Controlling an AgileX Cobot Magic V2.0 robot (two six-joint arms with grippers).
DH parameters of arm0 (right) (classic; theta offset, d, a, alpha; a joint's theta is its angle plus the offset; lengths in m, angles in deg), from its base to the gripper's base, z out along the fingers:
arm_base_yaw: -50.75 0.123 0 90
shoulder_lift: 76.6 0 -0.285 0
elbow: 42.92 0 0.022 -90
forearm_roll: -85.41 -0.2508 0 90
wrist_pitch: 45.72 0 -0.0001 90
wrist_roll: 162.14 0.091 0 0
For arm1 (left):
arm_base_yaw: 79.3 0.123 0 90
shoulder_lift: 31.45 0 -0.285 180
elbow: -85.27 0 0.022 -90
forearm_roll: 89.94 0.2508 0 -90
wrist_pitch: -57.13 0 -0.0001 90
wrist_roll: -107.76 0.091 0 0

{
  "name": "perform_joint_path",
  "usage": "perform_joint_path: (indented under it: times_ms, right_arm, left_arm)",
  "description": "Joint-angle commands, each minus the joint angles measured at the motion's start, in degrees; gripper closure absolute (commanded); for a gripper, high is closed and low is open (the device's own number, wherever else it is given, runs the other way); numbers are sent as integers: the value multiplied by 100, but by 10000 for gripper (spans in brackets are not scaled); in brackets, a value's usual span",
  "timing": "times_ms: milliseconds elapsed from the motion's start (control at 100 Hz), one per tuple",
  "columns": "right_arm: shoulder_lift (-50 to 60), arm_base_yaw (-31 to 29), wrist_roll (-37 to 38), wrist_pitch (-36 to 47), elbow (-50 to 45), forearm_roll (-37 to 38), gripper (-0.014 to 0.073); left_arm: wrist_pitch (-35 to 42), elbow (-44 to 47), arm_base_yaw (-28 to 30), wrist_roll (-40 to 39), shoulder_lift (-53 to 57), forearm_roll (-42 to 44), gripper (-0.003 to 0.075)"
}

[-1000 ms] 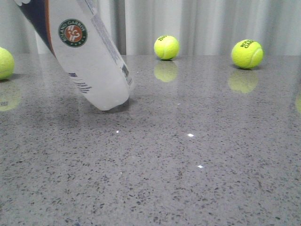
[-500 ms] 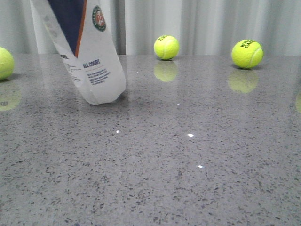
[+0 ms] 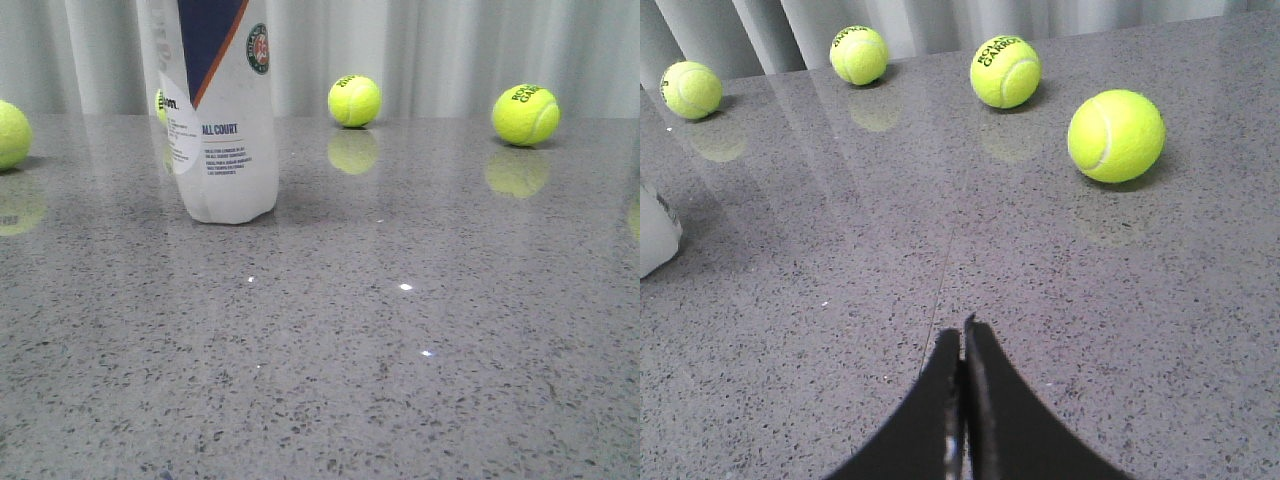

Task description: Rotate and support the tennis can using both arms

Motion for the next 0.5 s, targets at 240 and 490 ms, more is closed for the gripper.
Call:
perform_joint_path:
  times_ms: [240,490]
  right_arm:
    - [-64,-34,-21,475,136,121,659]
    - [-64,-34,-21,475,136,121,659]
  left_arm:
    - [1525,23,-378,395,843,-115,332]
    - [2764,1266,-428,395,1806,-87,697]
